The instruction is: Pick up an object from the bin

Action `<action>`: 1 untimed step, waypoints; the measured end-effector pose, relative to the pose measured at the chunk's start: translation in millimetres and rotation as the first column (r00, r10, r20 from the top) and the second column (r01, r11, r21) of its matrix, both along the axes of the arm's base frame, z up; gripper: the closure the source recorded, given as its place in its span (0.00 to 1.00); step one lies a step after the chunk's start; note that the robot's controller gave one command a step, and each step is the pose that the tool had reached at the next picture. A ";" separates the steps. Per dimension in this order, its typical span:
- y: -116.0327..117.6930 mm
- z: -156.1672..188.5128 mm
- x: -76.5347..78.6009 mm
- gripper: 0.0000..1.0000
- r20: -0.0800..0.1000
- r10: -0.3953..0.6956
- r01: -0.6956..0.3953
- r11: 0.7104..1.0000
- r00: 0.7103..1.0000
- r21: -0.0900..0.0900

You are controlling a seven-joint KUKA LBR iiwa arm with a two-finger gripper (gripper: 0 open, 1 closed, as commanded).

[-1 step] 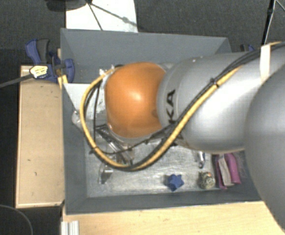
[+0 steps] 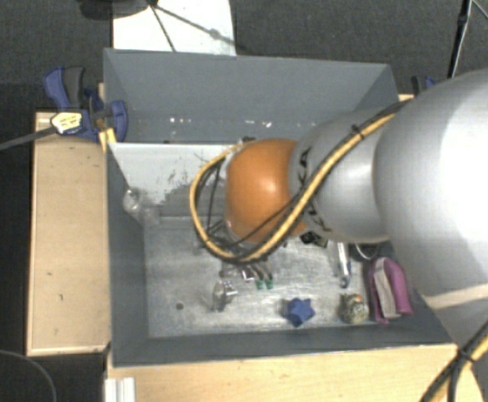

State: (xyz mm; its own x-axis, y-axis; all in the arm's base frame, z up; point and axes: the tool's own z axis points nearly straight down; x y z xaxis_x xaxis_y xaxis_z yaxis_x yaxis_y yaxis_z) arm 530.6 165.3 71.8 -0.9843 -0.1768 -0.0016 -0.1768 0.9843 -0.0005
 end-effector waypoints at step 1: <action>-69.3 103.0 -14.6 0.00 0.008 -0.067 0.067 0.998 0.998 0.000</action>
Offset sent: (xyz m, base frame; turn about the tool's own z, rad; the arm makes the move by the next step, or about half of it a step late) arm -0.0172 -0.0660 0.0983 0.0595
